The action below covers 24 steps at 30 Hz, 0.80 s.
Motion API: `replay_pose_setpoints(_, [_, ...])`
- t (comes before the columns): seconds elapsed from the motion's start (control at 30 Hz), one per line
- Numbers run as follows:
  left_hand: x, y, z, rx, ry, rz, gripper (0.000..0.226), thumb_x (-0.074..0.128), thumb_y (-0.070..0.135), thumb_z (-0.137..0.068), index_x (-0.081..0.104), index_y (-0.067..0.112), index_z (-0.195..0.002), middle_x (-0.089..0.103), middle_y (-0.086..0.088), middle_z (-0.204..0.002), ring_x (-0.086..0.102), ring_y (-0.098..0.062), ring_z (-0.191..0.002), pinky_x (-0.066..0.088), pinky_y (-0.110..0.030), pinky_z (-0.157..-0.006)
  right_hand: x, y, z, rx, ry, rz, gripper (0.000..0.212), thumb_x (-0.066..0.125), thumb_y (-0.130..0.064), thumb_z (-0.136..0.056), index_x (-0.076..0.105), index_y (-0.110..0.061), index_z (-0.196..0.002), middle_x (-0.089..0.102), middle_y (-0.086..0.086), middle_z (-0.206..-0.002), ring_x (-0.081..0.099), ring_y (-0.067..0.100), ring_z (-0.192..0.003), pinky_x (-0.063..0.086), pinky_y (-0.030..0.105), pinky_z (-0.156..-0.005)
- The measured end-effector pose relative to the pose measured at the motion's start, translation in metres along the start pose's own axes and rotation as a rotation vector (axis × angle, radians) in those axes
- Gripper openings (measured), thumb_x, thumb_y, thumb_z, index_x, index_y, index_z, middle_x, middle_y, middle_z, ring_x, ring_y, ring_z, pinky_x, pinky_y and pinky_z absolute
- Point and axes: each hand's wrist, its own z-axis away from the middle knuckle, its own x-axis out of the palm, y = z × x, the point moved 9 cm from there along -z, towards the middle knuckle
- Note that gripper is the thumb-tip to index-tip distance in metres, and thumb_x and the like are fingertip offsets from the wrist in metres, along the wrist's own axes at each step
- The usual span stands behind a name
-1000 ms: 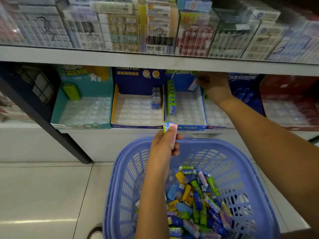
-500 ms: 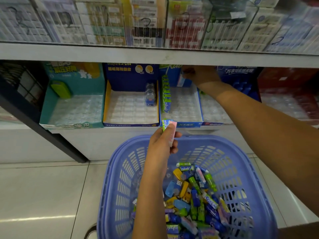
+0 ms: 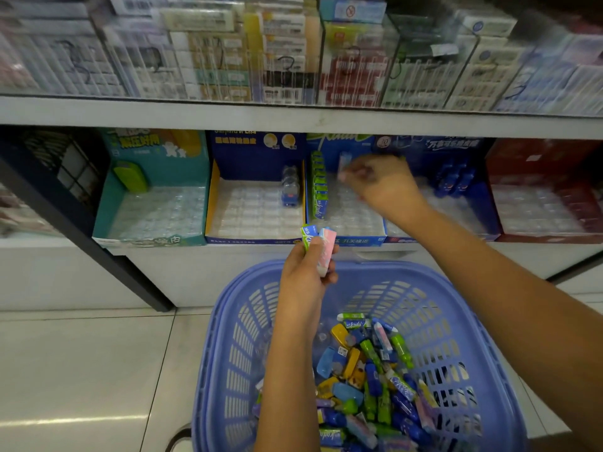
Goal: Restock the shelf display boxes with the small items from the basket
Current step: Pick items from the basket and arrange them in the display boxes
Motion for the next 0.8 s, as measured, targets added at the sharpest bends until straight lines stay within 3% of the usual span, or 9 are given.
replay_pose_setpoints(0.07, [0.0, 0.005, 0.003, 0.079, -0.001, -0.123, 0.018, 0.048, 0.027, -0.099, 0.06, 0.013, -0.102, 0.062, 0.003, -0.079, 0.05, -0.006, -0.059, 0.044, -0.022, -0.057, 0.018, -0.005, 0.035, 0.144, -0.202, -0.284, 0.043, 0.071, -0.054, -0.069, 0.07, -0.014, -0.085, 0.068, -0.002, -0.063, 0.061, 0.011, -0.051, 0.05, 0.022, -0.051])
replay_pose_setpoints(0.13, [0.003, 0.011, 0.007, 0.178, -0.002, -0.302, 0.021, 0.051, 0.033, -0.097, 0.058, 0.014, -0.102, 0.055, 0.013, -0.071, 0.05, -0.002, -0.06, 0.045, -0.02, -0.059, 0.034, -0.002, 0.06, 0.279, -0.369, -0.361, 0.059, 0.067, -0.065, -0.058, 0.069, -0.012, -0.082, 0.064, -0.001, -0.053, 0.059, 0.011, -0.044, 0.047, 0.018, -0.044])
replay_pose_setpoints(0.2, [0.012, 0.017, 0.013, 0.268, -0.029, -0.419, 0.017, 0.052, 0.033, -0.096, 0.055, 0.017, -0.102, 0.053, 0.018, -0.066, 0.048, 0.002, -0.058, 0.044, -0.013, -0.057, 0.038, 0.001, 0.073, 0.343, -0.446, -0.413, 0.052, 0.07, -0.057, -0.062, 0.067, -0.009, -0.081, 0.064, -0.001, -0.053, 0.059, 0.011, -0.044, 0.048, 0.018, -0.045])
replay_pose_setpoints(0.43, [0.02, 0.025, 0.022, 0.358, -0.081, -0.492, 0.029, 0.06, 0.027, -0.092, 0.051, 0.012, -0.115, 0.062, 0.004, -0.095, 0.057, 0.005, -0.076, 0.045, -0.01, -0.066, 0.04, 0.008, 0.084, 0.447, -0.618, -0.562, 0.018, 0.072, -0.02, -0.079, 0.062, -0.009, -0.088, 0.07, 0.011, -0.07, 0.065, 0.012, -0.055, 0.055, 0.018, -0.055])
replay_pose_setpoints(0.5, [0.015, 0.028, 0.019, 0.362, -0.04, -0.468, 0.026, 0.062, 0.029, -0.09, 0.052, 0.014, -0.109, 0.06, 0.005, -0.088, 0.055, 0.004, -0.067, 0.045, -0.011, -0.06, 0.031, 0.009, 0.073, 0.435, -0.556, -0.552, 0.01, 0.068, -0.009, -0.083, 0.063, -0.008, -0.091, 0.072, 0.011, -0.074, 0.069, 0.013, -0.06, 0.055, 0.017, -0.056])
replay_pose_setpoints(0.6, [-0.005, 0.025, 0.009, 0.26, 0.091, -0.395, 0.023, 0.052, 0.037, -0.095, 0.055, 0.015, -0.098, 0.055, 0.005, -0.072, 0.042, -0.001, -0.049, 0.039, -0.016, -0.047, -0.008, 0.011, 0.028, 0.295, -0.217, -0.431, 0.014, 0.07, -0.003, -0.081, 0.063, -0.01, -0.091, 0.07, 0.008, -0.087, 0.07, 0.014, -0.071, 0.057, 0.016, -0.064])
replay_pose_setpoints(0.67, [-0.016, 0.014, 0.003, 0.112, 0.14, -0.203, 0.022, 0.044, 0.034, -0.1, 0.056, 0.016, -0.093, 0.064, 0.002, -0.08, 0.044, -0.004, -0.049, 0.04, -0.02, -0.046, -0.033, 0.008, -0.005, 0.181, -0.004, -0.202, 0.012, 0.07, -0.009, -0.082, 0.064, -0.013, -0.091, 0.068, 0.006, -0.096, 0.066, 0.013, -0.083, 0.053, 0.014, -0.071])
replay_pose_setpoints(0.73, [-0.019, 0.006, 0.001, 0.01, 0.137, -0.014, 0.024, 0.041, 0.029, -0.101, 0.057, 0.015, -0.09, 0.067, -0.002, -0.08, 0.048, -0.008, -0.05, 0.039, -0.021, -0.043, -0.037, 0.006, -0.029, 0.14, 0.095, 0.052, 0.014, 0.065, -0.019, -0.086, 0.067, -0.012, -0.097, 0.067, 0.009, -0.109, 0.06, 0.019, -0.101, 0.048, 0.024, -0.084])
replay_pose_setpoints(0.8, [-0.017, 0.004, 0.0, -0.025, 0.114, 0.088, 0.024, 0.042, 0.025, -0.101, 0.059, 0.012, -0.09, 0.068, -0.004, -0.076, 0.049, -0.009, -0.047, 0.039, -0.02, -0.041, -0.029, 0.007, -0.044, 0.103, 0.111, 0.1, 0.022, 0.061, -0.02, -0.088, 0.067, -0.005, -0.103, 0.065, 0.014, -0.113, 0.057, 0.028, -0.11, 0.045, 0.034, -0.093])
